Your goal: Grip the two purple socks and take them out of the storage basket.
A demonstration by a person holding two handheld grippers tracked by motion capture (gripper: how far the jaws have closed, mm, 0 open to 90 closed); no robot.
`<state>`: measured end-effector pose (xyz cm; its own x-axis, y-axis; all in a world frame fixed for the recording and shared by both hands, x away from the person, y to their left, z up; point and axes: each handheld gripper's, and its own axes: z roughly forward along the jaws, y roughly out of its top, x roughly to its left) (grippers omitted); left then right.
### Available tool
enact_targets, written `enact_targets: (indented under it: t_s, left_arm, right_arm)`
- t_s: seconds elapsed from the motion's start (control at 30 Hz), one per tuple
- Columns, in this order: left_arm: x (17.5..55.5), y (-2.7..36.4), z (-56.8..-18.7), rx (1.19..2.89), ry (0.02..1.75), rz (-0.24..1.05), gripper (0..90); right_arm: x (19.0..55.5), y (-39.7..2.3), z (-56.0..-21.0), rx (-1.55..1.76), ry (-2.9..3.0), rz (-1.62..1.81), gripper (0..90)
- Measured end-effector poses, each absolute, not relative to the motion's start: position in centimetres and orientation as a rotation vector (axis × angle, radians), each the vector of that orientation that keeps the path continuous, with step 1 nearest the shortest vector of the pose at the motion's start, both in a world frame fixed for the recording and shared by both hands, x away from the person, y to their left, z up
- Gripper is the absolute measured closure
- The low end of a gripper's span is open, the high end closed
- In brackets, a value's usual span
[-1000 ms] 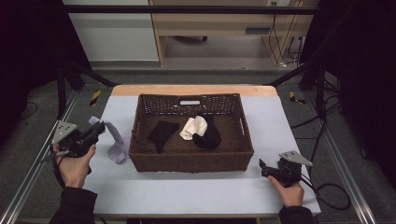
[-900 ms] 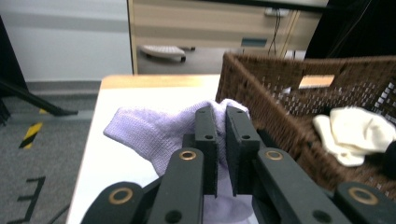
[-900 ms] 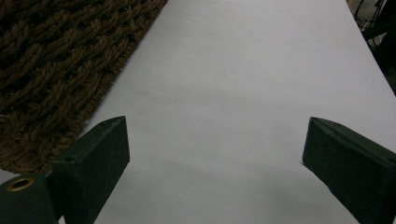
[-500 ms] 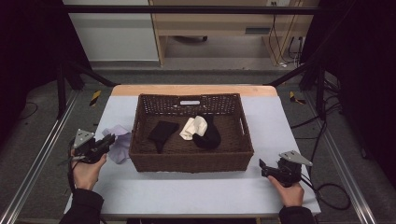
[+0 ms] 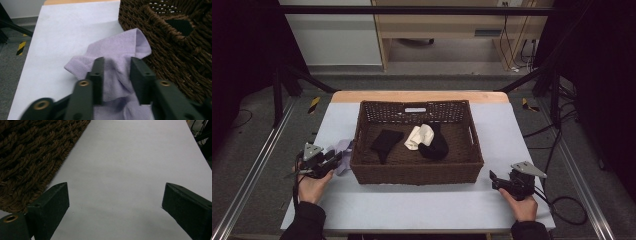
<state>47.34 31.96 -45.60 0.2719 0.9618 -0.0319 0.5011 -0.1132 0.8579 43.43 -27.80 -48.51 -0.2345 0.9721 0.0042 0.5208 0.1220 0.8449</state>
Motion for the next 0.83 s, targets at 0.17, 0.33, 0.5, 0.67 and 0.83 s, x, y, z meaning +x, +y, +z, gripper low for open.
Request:
enact_targets:
  t_s: [0.17, 0.33, 0.5, 0.67, 0.83]
  left_arm:
    - [46.7, 32.5, -45.5, 1.713, 1.328, 0.735, 49.3]
    - [45.5, 33.2, -45.4, 1.7, 1.313, 0.742, 40.2]
    - [44.5, 33.8, -45.8, 1.728, 1.323, 0.734, 36.9]
    - [43.3, 34.5, -46.5, 1.736, 1.355, 0.71, 32.9]
    - [42.5, 35.0, -46.8, 1.748, 1.374, 0.717, 31.5]
  right_arm:
    - [43.4, -27.8, -48.5, 1.445, 1.825, 1.013, 7.7]
    - [43.4, -27.8, -48.5, 1.444, 1.822, 1.018, 7.7]
    - [43.3, -27.9, -48.5, 1.439, 1.818, 1.015, 7.6]
    - [43.3, -27.9, -48.5, 1.439, 1.812, 1.018, 7.6]
    - [43.3, -27.9, -48.5, 1.438, 1.813, 1.019, 7.6]
